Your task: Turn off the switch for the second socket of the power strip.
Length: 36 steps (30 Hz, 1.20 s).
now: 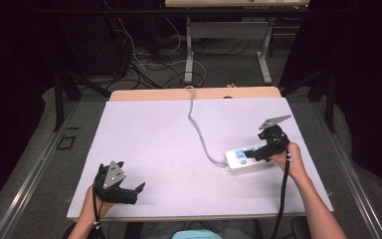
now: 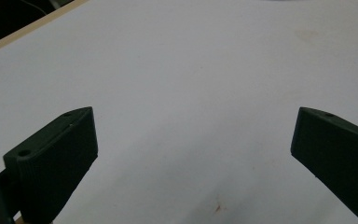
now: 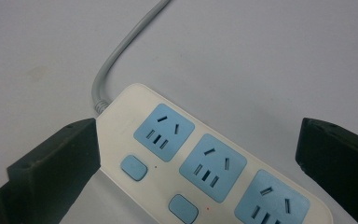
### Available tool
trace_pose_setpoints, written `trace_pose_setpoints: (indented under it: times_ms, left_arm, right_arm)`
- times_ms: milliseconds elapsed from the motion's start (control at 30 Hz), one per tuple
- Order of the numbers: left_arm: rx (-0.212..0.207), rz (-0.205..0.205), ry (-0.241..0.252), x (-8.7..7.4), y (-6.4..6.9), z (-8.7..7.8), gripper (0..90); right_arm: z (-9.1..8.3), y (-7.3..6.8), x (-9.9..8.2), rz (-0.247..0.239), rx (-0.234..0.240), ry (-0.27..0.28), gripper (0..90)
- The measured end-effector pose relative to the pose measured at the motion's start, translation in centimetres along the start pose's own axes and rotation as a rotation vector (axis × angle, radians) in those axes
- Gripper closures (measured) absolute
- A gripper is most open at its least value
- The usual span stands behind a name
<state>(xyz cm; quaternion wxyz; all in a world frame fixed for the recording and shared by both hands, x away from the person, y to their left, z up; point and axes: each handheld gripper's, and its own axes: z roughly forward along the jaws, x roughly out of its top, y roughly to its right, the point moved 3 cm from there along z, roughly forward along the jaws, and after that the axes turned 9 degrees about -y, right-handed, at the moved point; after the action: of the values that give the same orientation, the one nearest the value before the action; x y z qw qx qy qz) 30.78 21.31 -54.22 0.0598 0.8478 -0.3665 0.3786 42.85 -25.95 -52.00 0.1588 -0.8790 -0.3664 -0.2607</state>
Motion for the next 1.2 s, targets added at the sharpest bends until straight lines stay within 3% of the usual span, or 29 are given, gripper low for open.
trace_pose_setpoints:
  times_ms: [267, 333, 400, 533, 967, 1000, 1067, 1200]
  left_arm:
    - [0.005, 0.016, -0.003, 0.0, 0.0, -0.1, 0.3]
    - [-0.008, 0.004, -0.003, 0.0, 0.1, 0.0, 0.3]
    - [-0.004, 0.007, -0.004, 0.0, 0.0, 0.0, 0.3]
    - [-0.008, 0.006, -0.003, 0.0, 0.1, 0.0, 0.2]
    - [-0.003, 0.013, -0.007, 0.0, 0.1, 0.0, 0.2]
    - [-0.002, 0.015, -0.008, 0.0, 0.1, 0.0, 0.3]
    - [-0.001, 0.017, -0.01, 0.0, 0.1, 0.0, 0.3]
    - [-0.007, 0.014, -0.01, 0.0, 0.1, 0.0, 0.3]
  right_arm:
    - [-0.1, 0.3, -0.4, 0.014, -0.005, 0.001, 0.9]
    - [-0.1, 0.3, -0.5, 0.005, -0.006, 0.008, 9.7]
    - [-0.1, 0.4, -0.6, -0.009, -0.015, 0.009, 13.2]
    - [-0.2, 0.2, -0.6, 0.009, -0.005, 0.01, 20.3]
    - [-0.4, -0.1, -1.1, -0.01, -0.033, -0.01, 78.0]
    - [-0.4, -0.1, -1.1, -0.03, -0.021, -0.011, 82.0]
    - [-0.6, -0.3, -1.2, -0.015, -0.031, -0.011, 90.0]
    - [-0.9, -0.6, -1.3, -0.046, -0.021, -0.008, 90.0]
